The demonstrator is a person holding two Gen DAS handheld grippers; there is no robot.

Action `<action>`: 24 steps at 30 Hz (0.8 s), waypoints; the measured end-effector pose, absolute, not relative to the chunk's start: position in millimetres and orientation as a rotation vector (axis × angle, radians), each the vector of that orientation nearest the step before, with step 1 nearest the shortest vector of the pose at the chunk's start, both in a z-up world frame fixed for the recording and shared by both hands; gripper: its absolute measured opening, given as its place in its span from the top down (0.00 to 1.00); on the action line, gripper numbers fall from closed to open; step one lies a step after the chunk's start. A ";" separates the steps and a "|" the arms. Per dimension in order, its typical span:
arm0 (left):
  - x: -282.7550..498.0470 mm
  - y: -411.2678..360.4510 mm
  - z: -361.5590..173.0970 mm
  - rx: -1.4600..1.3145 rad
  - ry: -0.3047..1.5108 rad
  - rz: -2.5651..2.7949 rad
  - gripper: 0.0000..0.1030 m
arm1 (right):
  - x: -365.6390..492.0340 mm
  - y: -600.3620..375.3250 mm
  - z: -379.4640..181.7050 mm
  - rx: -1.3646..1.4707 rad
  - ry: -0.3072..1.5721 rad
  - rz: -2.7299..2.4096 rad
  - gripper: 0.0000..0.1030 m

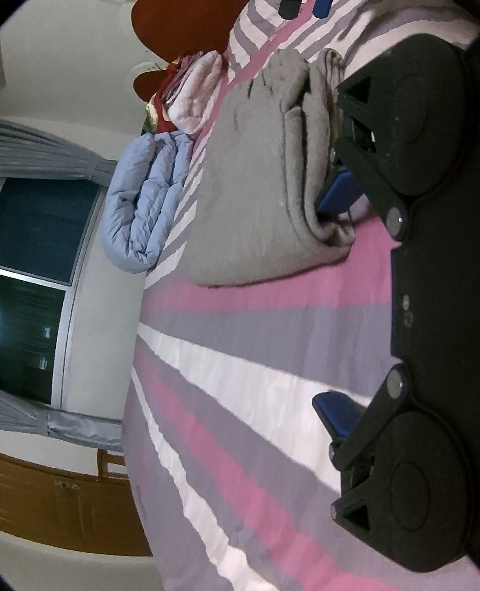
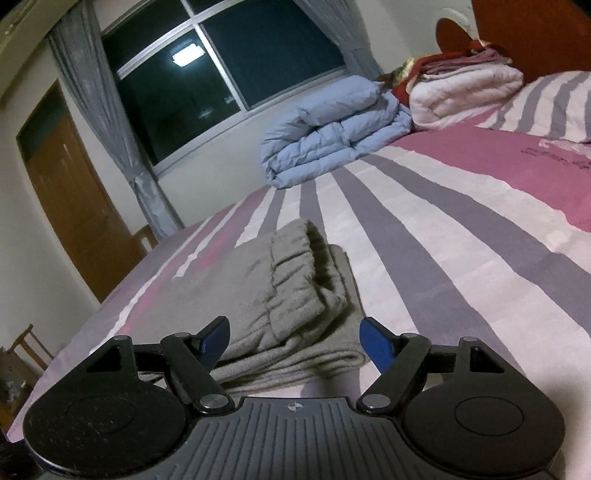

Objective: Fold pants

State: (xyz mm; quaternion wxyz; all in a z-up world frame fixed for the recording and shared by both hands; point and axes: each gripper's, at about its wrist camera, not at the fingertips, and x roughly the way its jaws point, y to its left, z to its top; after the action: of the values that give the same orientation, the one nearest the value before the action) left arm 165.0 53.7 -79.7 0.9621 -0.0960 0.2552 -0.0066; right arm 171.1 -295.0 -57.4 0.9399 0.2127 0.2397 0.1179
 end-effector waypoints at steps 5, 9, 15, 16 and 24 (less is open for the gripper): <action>175.3 42.7 -85.7 -0.153 0.533 -0.015 0.06 | 173.1 -294.8 -60.1 0.437 0.501 0.229 0.23; 183.6 40.7 -88.7 -0.100 0.543 0.012 0.09 | 175.0 -293.7 -62.5 0.424 0.512 0.228 0.23; 198.3 39.4 -89.9 -0.020 0.572 0.032 0.08 | 178.8 -293.2 -66.5 0.407 0.532 0.221 0.23; 196.2 42.5 -88.3 -0.008 0.558 0.026 0.14 | 179.7 -291.9 -67.1 0.400 0.535 0.222 0.23; 179.3 66.4 -85.7 -0.102 0.580 -0.002 0.15 | 180.9 -300.3 -68.8 0.428 0.532 0.209 0.23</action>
State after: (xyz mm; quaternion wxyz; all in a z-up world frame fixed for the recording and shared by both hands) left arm 179.3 66.4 -85.7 0.9570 -0.0505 0.2856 -0.0011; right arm 180.9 -300.3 -68.8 0.9369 0.2094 0.2606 0.1021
